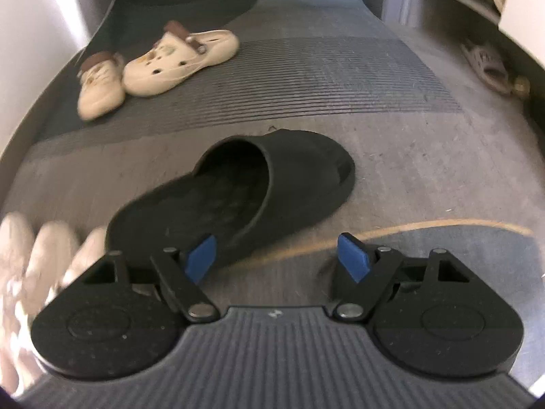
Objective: Organize scattered shoes
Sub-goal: 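Grasp a black slide with the right tool and set it beside its mate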
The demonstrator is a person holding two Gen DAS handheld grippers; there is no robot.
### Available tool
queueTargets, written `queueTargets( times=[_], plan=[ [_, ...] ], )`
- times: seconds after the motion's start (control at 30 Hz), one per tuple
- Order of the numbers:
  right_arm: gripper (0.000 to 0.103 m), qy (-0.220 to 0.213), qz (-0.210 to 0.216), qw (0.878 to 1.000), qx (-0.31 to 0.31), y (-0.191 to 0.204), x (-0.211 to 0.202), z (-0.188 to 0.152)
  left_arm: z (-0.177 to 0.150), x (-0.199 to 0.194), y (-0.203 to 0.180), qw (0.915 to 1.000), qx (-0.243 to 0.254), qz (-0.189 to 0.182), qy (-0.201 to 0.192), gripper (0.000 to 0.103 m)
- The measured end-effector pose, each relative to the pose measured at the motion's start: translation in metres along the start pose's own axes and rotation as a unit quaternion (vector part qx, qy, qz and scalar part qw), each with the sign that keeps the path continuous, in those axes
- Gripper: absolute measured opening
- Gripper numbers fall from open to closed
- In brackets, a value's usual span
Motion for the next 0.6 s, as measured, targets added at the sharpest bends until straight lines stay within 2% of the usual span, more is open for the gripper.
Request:
queueTargets(
  times=[0.07,0.17,0.23,0.4,0.6],
  plan=[
    [0.081,-0.005,-0.014,1.000,0.024,-0.004,0.012,0.004,0.002,0.006,0.018,0.9989,-0.044,0.015,0.000,0.099],
    [0.081,-0.016,-0.025,0.999,0.039,-0.005,0.028,0.009,0.001,0.008,0.032,0.9967,-0.062,0.051,-0.011,0.099],
    [0.081,-0.024,-0.029,0.999,0.038,-0.003,0.037,0.013,-0.002,0.009,0.036,0.9961,-0.067,0.056,-0.010,0.099],
    [0.066,-0.039,-0.038,0.996,0.065,-0.003,0.054,0.020,-0.006,0.015,0.048,0.9940,-0.077,0.076,-0.012,0.099],
    [0.052,-0.065,-0.024,0.992,0.107,-0.015,0.055,0.025,-0.011,0.020,0.056,0.9903,-0.099,0.097,-0.010,0.099]
  ],
)
Point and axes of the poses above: each gripper's, at about its wrist camera, not at the fingertips, and x roughly the way its jaws point, y to its left, z to its top, the point moved 5 cm from there along x, roughly the way its jaws point, and after that the axes turned 8 degrees about x, right-handed, at the moved point
